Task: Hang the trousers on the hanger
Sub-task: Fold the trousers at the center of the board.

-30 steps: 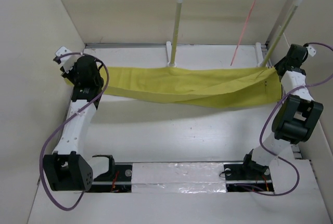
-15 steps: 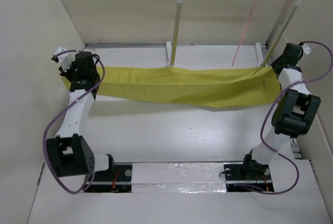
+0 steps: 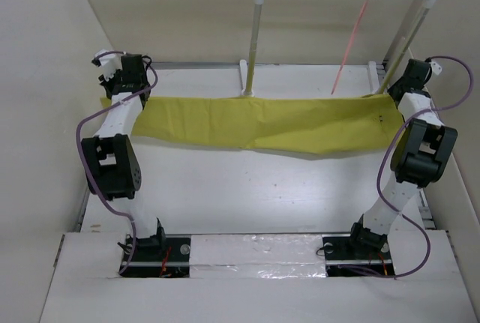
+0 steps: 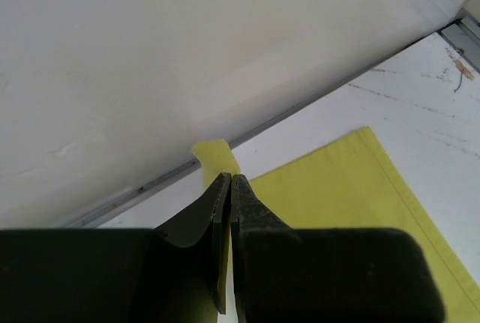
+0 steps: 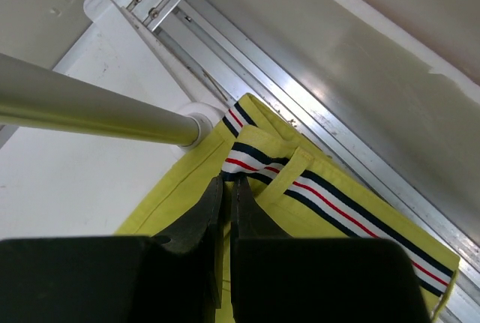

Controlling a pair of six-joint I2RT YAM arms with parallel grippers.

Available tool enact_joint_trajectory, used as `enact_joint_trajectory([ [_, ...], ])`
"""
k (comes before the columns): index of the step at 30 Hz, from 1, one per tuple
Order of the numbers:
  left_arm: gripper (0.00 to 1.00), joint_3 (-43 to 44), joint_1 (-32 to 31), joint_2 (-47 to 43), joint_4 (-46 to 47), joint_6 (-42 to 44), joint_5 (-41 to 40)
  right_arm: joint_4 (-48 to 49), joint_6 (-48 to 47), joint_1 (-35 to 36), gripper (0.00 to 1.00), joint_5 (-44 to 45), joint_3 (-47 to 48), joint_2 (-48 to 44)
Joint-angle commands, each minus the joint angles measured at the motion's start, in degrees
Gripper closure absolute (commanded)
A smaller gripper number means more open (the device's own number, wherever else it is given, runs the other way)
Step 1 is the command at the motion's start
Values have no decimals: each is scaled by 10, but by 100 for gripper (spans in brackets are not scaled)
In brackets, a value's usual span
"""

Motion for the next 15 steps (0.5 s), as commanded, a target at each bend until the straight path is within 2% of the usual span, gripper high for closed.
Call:
enact_joint_trajectory([
  [1, 100, 62, 12, 29, 15, 18, -7, 50, -14, 7, 100, 30, 41, 8],
  [6, 100, 131, 17, 108, 25, 33, -7, 43, -17, 7, 100, 32, 69, 31],
  [10, 100, 155, 23, 142, 53, 44, -10, 45, -19, 12, 100, 32, 83, 38],
  [14, 100, 172, 23, 160, 76, 56, 3, 51, -19, 18, 96, 31, 82, 36],
  [15, 100, 181, 23, 165, 75, 60, 6, 51, -18, 18, 93, 31, 82, 35],
])
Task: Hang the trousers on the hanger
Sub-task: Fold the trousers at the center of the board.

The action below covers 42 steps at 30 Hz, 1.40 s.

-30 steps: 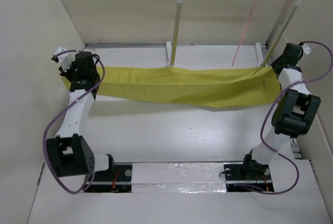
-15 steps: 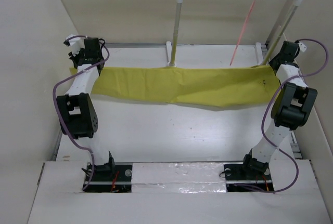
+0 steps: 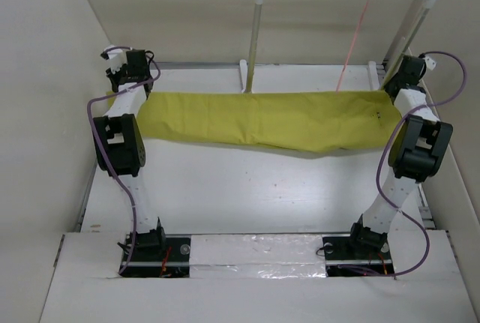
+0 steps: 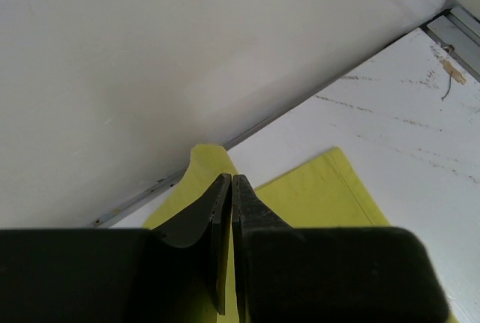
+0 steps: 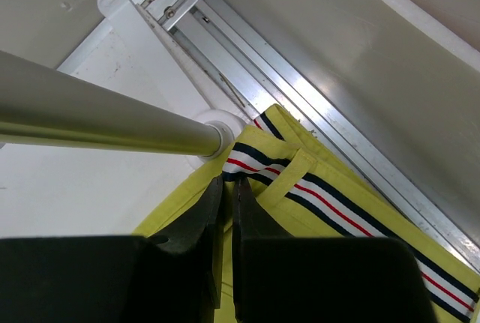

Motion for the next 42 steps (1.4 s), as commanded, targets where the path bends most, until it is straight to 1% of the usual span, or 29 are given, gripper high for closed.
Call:
enact_joint_trajectory([
  [1, 97, 47, 11, -5, 39, 24, -10, 58, -1, -1, 91, 22, 30, -11],
  [2, 94, 51, 11, -6, 42, 28, -9, 61, 1, -1, 89, 18, 26, -15],
  [3, 87, 52, 11, -9, 45, 35, 9, 66, 4, -1, 77, 8, 22, -17],
  [5, 74, 51, 11, -17, 42, 25, 24, 70, 13, -1, 68, -2, 6, -23],
  [6, 65, 47, 5, -24, 41, 23, 46, 70, 16, -1, 54, -6, -3, -36],
  [7, 54, 44, 5, -26, 41, 23, 53, 95, 20, -1, 48, -11, -13, -44],
  [9, 52, 31, 0, -38, 32, 15, 51, 110, 23, 5, 39, -25, -40, -67],
  [11, 52, 6, 0, -55, 22, -7, 61, 118, 30, 5, 38, -30, -60, -88],
  [12, 53, -28, 0, -76, 22, -16, 69, 126, 33, 5, 38, -35, -91, -102],
  [14, 54, -65, 0, -100, 19, -36, 81, 169, 45, 12, 38, -52, -134, -151],
  [15, 56, -99, 0, -123, 17, -44, 91, 184, 50, 18, 43, -71, -182, -169],
  [16, 59, -114, 0, -132, -3, -58, 96, 220, 59, 18, 52, -81, -206, -202],
  [17, 61, -129, 0, -141, -12, -73, 109, 238, 65, 28, 66, -91, -231, -218],
  [18, 62, -164, 9, -161, -18, -100, 141, 252, 71, 43, 95, -111, -255, -233],
  [19, 65, -183, 16, -170, -26, -113, 149, 280, 74, 51, 100, -120, -298, -247],
  [21, 66, -234, 23, -192, -29, -134, 175, 297, 76, 71, 100, -131, -335, -284],
  [22, 65, -245, 31, -196, -35, -138, 182, 316, 73, 94, 100, -136, -371, -294],
  [23, 65, -251, 31, -197, -42, -145, 187, 321, 72, 105, 100, -137, -387, -313],
  [25, 61, -252, 47, -184, -65, -153, 213, 328, 66, 130, 100, -139, -414, -328],
  [27, 60, -243, 54, -161, -78, -160, 247, 334, 60, 136, 100, -158, -451, -348],
  [29, 59, -238, 60, -142, -100, -171, 257, 338, 60, 143, 100, -171, -481, -358],
  [31, 59, -237, 60, -122, -111, -185, 261, 350, 63, 149, 98, -193, -496, -372],
  [34, 59, -244, 60, -114, -97, -206, 285, 343, 48, 179, 95, -187, -501, -382],
  [36, 57, -248, 66, -111, -90, -223, 319, 340, 39, 200, 89, -187, -499, -380],
  [39, 57, -267, 78, -103, -69, -242, 358, 339, 34, 205, 76, -192, -505, -377],
  [41, 57, -277, 78, -97, -62, -253, 360, 357, 35, 211, 72, -198, -511, -372],
  [42, 57, -283, 78, -91, -61, -263, 361, 359, 35, 211, 68, -197, -511, -370],
])
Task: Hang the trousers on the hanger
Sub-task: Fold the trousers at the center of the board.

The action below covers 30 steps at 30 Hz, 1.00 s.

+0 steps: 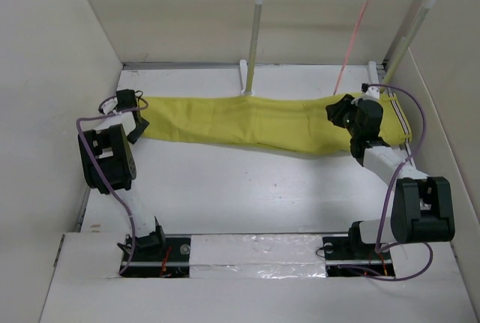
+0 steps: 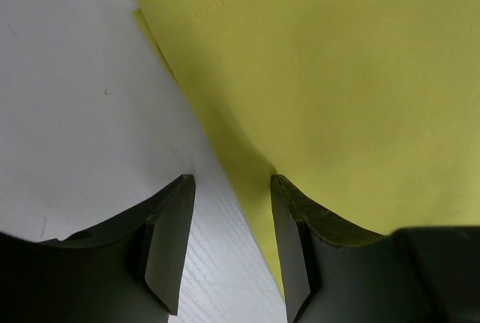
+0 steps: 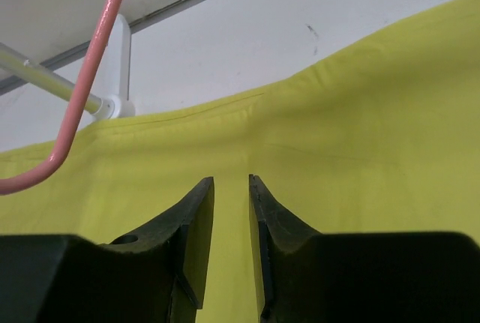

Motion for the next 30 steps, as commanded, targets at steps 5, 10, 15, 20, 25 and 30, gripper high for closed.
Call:
enact_joint_trajectory([
  [5, 58, -34, 13, 2, 29, -57, 21, 51, -7, 2, 56, 11, -7, 4],
  [10, 64, -33, 13, 3, 34, -66, 14, 55, 6, -27, 37, 14, -20, -1],
  [15, 84, -26, 13, 8, 43, -58, 24, 63, 32, -85, 38, 22, -51, -16],
  [20, 100, -24, 13, 10, 54, -52, 30, 79, 55, -174, 36, 45, -91, -34],
  [25, 100, -26, 13, -1, 66, -22, 23, 46, 79, -256, 15, 99, -104, -24],
  [30, 100, -16, 13, -1, 60, -20, 15, 52, 103, -284, 17, 96, -91, 38],
])
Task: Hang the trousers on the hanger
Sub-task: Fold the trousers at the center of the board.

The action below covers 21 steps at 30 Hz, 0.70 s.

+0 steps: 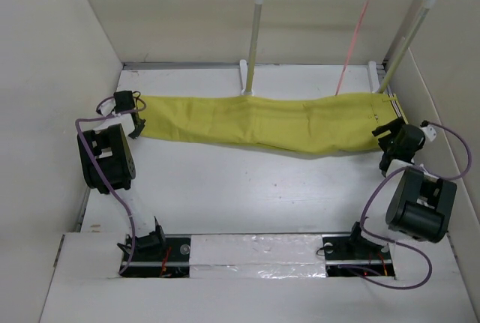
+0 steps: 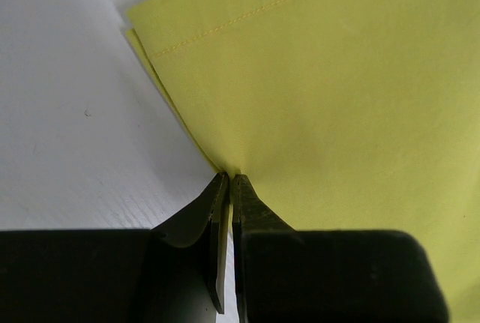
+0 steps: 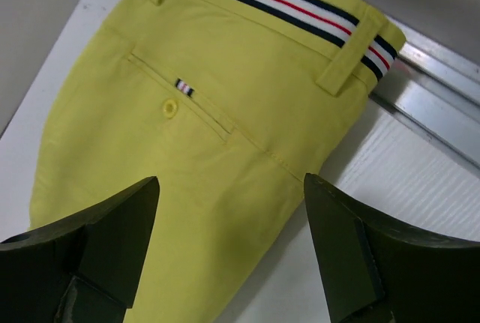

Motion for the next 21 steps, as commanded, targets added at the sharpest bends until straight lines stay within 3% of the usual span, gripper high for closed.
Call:
enact_joint_trajectory([
  [1, 100, 6, 1, -3, 3, 12, -2, 16, 29, -22, 18, -27, 15, 53],
  [8, 100, 10, 1, -13, 11, 21, 8, 90, 86, -56, 31, -138, 12, 131],
  [10, 100, 11, 1, -14, 15, 23, 10, 86, 91, -61, 42, -137, 21, 138],
  [11, 100, 12, 1, -15, 17, 23, 11, 87, 94, -61, 48, -141, 25, 148],
  [12, 100, 12, 1, -17, 18, 24, 11, 88, 97, -61, 66, -144, 27, 153],
  [14, 100, 16, 1, -18, 14, 28, 5, 138, 104, -61, 84, -151, 18, 159],
  [15, 100, 19, 1, -20, 8, 30, -9, 152, 106, -61, 100, -151, 13, 160],
  [18, 100, 30, 1, -39, -6, 42, -52, 229, 118, -67, 100, -145, -32, 139],
  [21, 100, 29, 1, -71, -11, 58, -96, 164, 87, -67, 100, -103, -36, 58],
])
